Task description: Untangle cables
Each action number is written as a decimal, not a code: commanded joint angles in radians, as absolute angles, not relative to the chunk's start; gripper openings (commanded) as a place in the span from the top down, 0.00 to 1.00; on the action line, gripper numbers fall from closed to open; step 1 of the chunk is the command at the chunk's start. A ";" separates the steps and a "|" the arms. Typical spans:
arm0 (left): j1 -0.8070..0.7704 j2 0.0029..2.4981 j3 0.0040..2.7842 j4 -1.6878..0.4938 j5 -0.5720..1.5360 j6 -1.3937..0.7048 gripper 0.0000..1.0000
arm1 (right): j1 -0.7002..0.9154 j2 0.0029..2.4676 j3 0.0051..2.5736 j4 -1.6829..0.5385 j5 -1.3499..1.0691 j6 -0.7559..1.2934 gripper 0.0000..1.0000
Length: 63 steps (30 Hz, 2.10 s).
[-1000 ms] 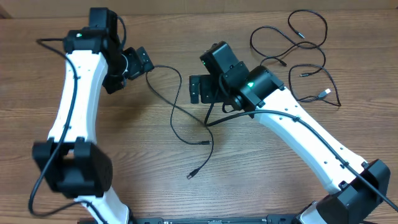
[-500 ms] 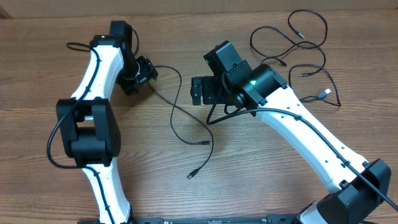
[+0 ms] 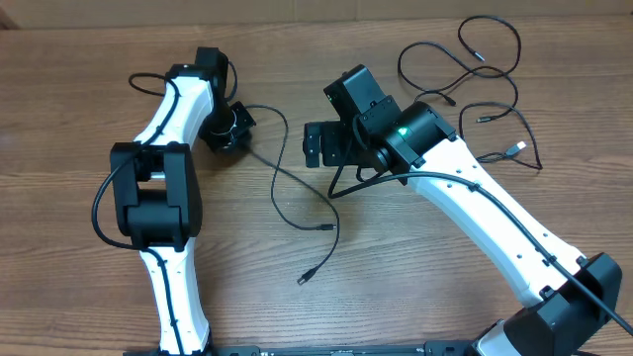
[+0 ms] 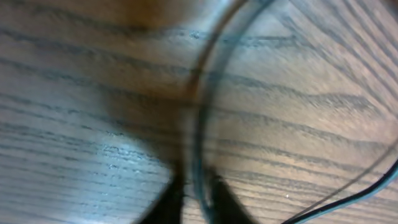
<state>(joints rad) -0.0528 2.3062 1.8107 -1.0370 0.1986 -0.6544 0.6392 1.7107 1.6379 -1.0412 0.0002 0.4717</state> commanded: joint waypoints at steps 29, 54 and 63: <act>-0.429 1.948 1.979 -1.381 0.175 -0.369 0.96 | 0.269 1.712 1.636 -1.086 -0.119 0.510 0.00; -0.504 1.948 1.979 -1.327 0.408 -0.329 0.96 | 0.242 1.712 1.636 -0.999 -0.597 0.913 0.00; -0.506 1.948 1.979 -1.286 0.448 -0.374 0.96 | 0.242 1.712 1.636 -1.000 -0.630 1.050 0.00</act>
<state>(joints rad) -0.4976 1.9560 1.9652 -1.2919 0.3950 -0.3454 0.2371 1.7107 1.6371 -1.0054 -0.6064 0.9630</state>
